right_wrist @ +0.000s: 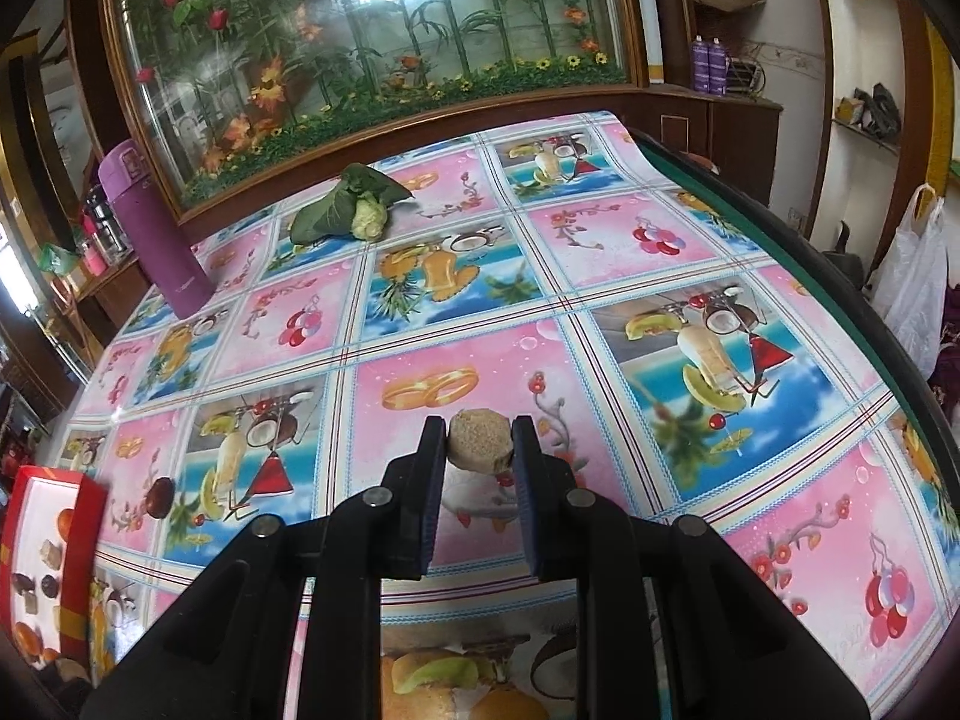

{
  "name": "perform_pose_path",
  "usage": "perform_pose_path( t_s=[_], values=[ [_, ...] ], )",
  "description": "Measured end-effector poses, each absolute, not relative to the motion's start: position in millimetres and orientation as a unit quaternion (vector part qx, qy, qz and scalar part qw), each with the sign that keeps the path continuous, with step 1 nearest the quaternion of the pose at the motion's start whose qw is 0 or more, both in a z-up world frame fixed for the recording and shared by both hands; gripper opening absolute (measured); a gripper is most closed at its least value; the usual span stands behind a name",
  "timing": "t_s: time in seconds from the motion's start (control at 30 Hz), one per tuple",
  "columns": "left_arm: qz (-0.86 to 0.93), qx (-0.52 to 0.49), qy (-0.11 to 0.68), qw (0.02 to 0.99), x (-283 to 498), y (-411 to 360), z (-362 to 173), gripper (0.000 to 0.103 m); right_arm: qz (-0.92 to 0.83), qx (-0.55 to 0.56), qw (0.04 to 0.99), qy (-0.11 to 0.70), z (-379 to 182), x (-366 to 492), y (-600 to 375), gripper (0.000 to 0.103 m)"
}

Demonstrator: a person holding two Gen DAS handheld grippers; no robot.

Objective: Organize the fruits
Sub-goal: 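Lift the beige cake and beige cube off the tablecloth with both tools, then carry the beige cake and beige cube into the red tray and open both tools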

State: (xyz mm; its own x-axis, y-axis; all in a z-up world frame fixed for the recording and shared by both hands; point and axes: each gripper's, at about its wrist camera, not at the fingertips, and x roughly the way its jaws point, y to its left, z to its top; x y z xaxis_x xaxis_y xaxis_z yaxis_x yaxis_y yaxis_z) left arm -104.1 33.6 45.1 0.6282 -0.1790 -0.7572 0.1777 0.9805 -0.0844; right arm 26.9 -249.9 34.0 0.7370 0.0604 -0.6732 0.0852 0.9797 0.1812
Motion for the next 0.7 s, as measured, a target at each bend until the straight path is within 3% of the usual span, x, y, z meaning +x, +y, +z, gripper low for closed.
perform_pose_path(
  t_s=[0.23, 0.7],
  values=[
    [-0.06, -0.044, 0.391, 0.917, -105.3, 95.2, 58.2, 0.021, 0.034, 0.119, 0.93, 0.346, 43.7, 13.9, -198.6, 0.024],
    [0.113, -0.094, 0.382, 0.912, -133.7, 235.9, 47.4, 0.02, 0.339, 0.072, 0.869, 0.354, 60.8, -51.1, 15.5, 0.024]
  ],
)
